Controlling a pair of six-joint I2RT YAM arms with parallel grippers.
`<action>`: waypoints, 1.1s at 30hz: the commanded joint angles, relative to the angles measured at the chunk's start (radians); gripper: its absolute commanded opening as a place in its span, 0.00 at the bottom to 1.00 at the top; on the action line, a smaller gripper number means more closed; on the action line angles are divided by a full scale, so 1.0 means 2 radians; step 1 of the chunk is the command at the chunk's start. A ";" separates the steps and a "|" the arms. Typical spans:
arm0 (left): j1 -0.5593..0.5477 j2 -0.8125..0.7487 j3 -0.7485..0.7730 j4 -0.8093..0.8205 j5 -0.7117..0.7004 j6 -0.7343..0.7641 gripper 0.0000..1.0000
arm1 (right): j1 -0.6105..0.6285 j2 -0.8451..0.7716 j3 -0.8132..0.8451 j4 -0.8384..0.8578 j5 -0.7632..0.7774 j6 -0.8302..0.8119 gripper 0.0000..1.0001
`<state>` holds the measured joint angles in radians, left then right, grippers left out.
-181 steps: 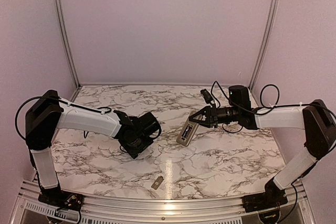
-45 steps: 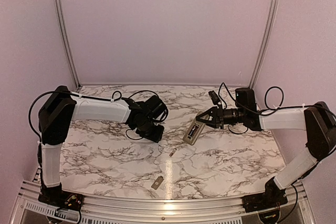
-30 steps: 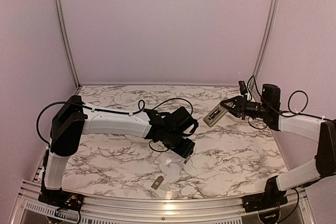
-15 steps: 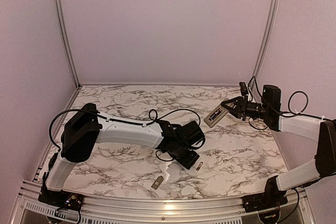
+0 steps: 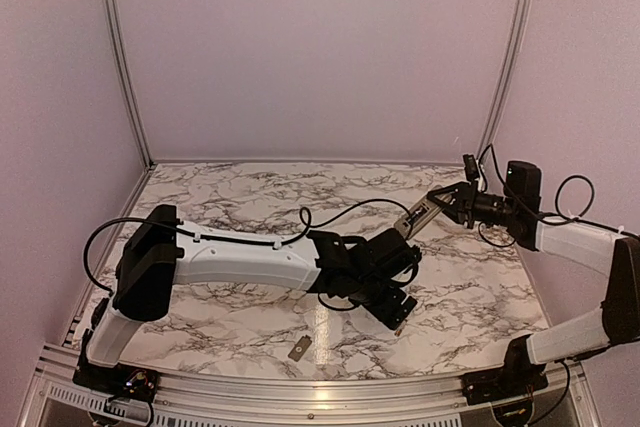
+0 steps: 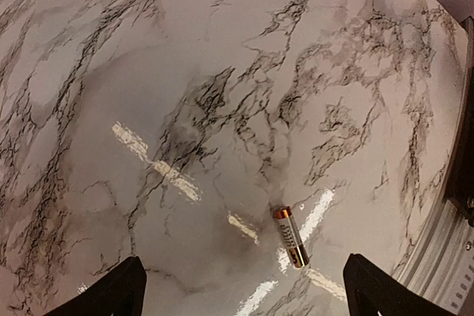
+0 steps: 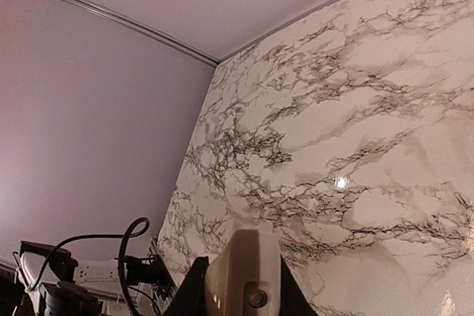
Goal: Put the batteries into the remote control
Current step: Move the battery to the center of the board.
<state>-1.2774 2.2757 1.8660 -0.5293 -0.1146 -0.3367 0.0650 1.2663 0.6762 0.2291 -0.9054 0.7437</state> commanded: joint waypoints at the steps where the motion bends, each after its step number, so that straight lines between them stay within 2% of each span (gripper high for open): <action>1: -0.027 0.046 0.058 -0.026 -0.011 0.021 0.99 | -0.011 -0.021 0.012 -0.010 0.009 -0.009 0.00; 5: -0.036 0.085 0.109 -0.044 -0.014 0.023 0.99 | -0.011 -0.019 0.006 -0.003 0.004 -0.004 0.00; 10: -0.049 0.161 0.212 -0.105 -0.051 0.033 0.99 | -0.012 -0.019 0.009 -0.001 0.001 -0.001 0.00; 14: -0.050 0.190 0.226 -0.125 -0.084 0.024 0.96 | -0.012 -0.020 0.009 0.000 -0.002 0.000 0.00; 20: -0.045 0.183 0.191 -0.140 -0.088 0.018 0.64 | -0.012 -0.021 0.010 0.004 -0.004 0.003 0.00; 24: -0.044 0.166 0.161 -0.135 -0.071 0.025 0.49 | -0.012 -0.023 0.011 0.000 -0.004 0.001 0.00; 33: -0.034 0.160 0.152 -0.117 0.003 0.046 0.30 | -0.012 -0.019 0.008 0.005 -0.008 0.001 0.00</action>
<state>-1.3716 2.5649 2.1960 -0.6540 -0.1928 -0.2760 0.0517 1.2419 0.6762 0.2234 -0.9070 0.7403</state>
